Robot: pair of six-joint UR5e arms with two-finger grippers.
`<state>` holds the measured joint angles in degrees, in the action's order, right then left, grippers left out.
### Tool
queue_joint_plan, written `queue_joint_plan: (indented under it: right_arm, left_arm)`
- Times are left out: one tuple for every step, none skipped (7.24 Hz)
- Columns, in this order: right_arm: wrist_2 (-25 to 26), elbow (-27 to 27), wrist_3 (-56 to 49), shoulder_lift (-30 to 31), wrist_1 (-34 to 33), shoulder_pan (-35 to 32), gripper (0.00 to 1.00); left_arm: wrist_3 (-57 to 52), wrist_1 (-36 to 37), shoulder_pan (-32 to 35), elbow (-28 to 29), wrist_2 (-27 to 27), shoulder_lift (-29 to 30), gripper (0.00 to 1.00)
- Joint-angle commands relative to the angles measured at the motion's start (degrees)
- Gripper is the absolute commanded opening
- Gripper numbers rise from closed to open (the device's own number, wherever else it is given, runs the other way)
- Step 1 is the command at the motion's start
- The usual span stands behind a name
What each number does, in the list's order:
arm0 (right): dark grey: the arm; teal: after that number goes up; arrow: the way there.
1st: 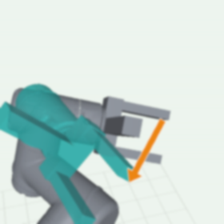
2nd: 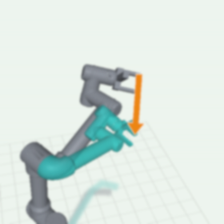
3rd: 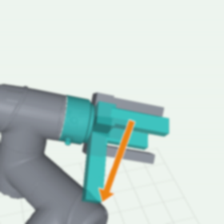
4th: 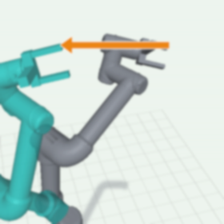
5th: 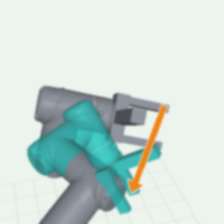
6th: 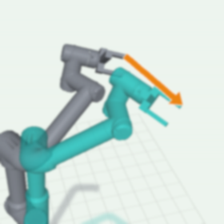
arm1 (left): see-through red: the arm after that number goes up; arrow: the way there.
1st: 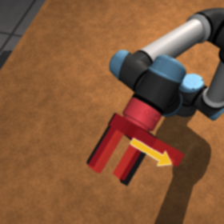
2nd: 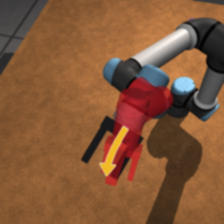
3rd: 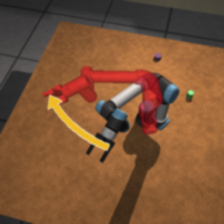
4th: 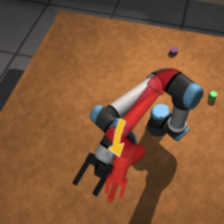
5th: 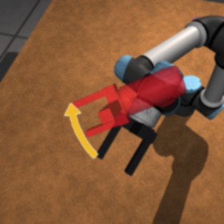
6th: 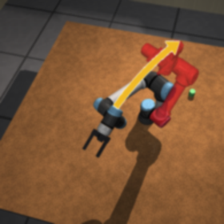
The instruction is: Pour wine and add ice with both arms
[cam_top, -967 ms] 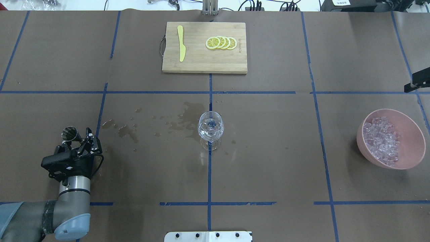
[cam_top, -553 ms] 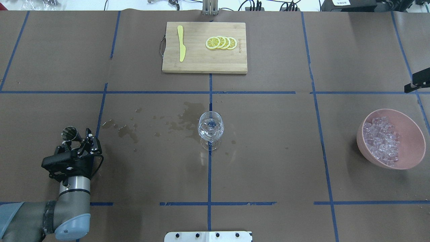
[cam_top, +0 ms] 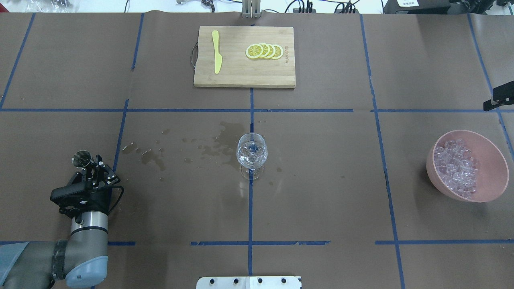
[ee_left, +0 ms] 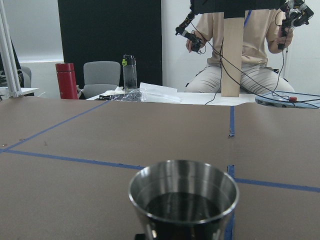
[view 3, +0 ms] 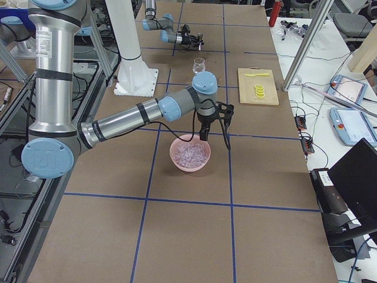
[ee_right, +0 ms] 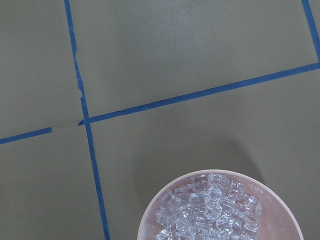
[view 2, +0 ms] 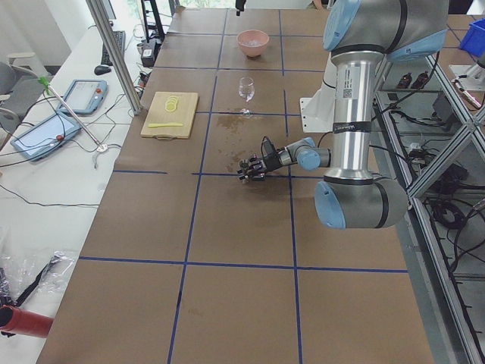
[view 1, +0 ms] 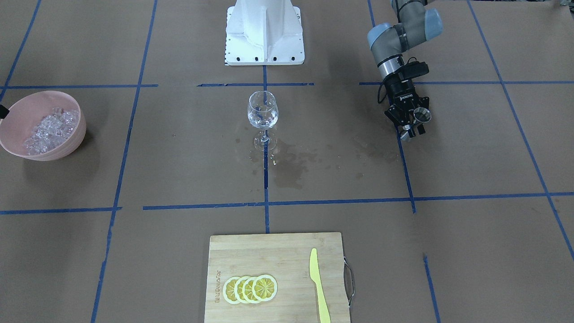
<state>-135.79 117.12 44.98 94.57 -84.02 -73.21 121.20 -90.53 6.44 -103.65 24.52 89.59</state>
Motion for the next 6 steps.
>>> queue_joint_plan:
  right_arm:
    - [0.0,-0.05,0.02,0.0,0.08,0.0,1.0]
    - [0.0,0.04,0.02,0.0,0.08,0.0,1.0]
    - [-0.09,0.04,-0.06,0.0,0.08,0.0,1.0]
    - [-0.09,0.04,-0.06,0.0,0.17,0.0,1.0]
    - [-0.09,0.04,-0.06,0.0,0.17,0.0,1.0]
    - [-0.17,0.04,-0.06,0.09,0.17,0.0,1.0]
  left_arm:
    - [0.0,0.0,0.24,-1.89,0.0,-0.21,0.0]
    - [-0.08,0.0,0.33,-6.87,0.0,-1.08,0.0]
    - [-0.26,0.0,0.59,-8.13,-0.09,-1.09,0.0]
    - [-1.3,-0.09,1.46,-8.5,-0.35,-1.09,0.0]
    - [-5.49,-0.17,2.6,-9.72,-0.44,-0.48,0.0]
    - [-8.41,-0.35,2.96,-11.12,-0.44,0.48,0.0]
